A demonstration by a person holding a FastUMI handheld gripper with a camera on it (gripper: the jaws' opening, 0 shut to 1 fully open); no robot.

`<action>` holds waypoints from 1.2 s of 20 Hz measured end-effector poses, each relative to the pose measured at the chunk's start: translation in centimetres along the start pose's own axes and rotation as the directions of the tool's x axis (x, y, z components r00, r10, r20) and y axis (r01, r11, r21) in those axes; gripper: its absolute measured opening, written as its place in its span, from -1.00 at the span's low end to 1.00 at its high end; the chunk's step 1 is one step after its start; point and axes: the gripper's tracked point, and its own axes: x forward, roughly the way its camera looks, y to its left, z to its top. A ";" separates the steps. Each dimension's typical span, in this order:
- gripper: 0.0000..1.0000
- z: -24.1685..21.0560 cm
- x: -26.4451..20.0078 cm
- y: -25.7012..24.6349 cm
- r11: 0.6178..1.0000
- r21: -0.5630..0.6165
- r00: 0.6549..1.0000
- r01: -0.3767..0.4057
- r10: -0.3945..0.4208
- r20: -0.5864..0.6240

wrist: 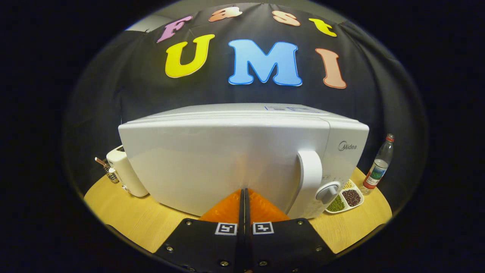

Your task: Open the microwave, put the food inside, and close the microwave door.

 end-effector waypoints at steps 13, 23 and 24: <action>-0.99 5.7 -17.6 1.4 0.999 0.004 0.976 0.042 -0.042 0.213; 0.94 5.5 -29.2 2.7 0.998 -0.003 0.942 0.068 -0.063 0.331; 0.93 5.4 -29.9 2.6 0.997 -0.004 0.941 0.073 -0.067 0.331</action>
